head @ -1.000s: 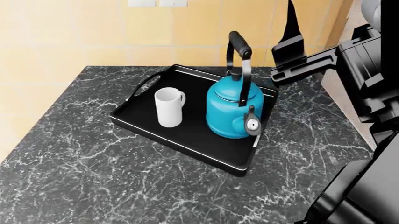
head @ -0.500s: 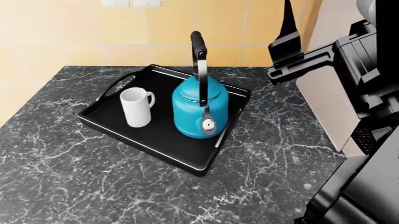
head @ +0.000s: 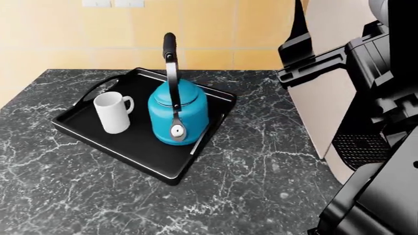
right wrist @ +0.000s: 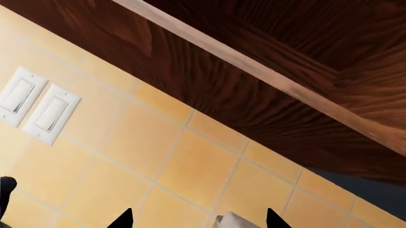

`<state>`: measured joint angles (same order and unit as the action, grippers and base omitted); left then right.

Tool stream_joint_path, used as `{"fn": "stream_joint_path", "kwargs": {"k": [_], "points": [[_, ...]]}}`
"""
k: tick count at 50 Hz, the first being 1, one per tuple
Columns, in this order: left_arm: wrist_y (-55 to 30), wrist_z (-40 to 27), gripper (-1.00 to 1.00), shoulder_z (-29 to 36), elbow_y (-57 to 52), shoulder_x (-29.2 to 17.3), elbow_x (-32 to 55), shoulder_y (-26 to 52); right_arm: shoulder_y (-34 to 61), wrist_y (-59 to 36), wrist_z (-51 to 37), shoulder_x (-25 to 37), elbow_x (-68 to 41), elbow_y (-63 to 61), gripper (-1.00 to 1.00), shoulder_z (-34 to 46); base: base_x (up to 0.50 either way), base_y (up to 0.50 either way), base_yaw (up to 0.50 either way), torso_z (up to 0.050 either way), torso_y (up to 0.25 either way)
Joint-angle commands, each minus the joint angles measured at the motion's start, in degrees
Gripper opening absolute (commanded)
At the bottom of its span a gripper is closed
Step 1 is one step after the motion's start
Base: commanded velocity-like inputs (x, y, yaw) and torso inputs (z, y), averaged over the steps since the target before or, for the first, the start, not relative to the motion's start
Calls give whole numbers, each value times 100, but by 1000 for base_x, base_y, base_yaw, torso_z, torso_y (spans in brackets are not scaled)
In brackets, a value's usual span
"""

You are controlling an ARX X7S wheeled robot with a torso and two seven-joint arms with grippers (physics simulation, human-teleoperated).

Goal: Pick the kettle from the counter and place it on the tray. Then pick the mug from the cabinet and place it on the tray. Then close the cabinet doors.

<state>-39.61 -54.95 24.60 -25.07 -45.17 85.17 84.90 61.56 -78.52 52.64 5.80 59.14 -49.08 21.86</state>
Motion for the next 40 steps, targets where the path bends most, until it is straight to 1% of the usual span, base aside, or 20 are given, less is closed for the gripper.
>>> {"fn": "stream_joint_path", "kwargs": {"k": [1, 21, 40], "points": [[20, 31, 100, 8, 13, -3, -42, -44, -48, 72, -85, -19, -117, 19, 100, -62, 3, -223, 0, 0, 0], [66, 76, 100, 12, 39, -3, -108, -120, -30, 62, -120, -5, -158, 40, 100, -47, 2, -217, 0, 0, 0], [63, 96, 100, 10, 71, -5, -112, -100, 49, 7, -104, 12, -145, 65, 100, 6, 2, -165, 0, 0, 0]]}}
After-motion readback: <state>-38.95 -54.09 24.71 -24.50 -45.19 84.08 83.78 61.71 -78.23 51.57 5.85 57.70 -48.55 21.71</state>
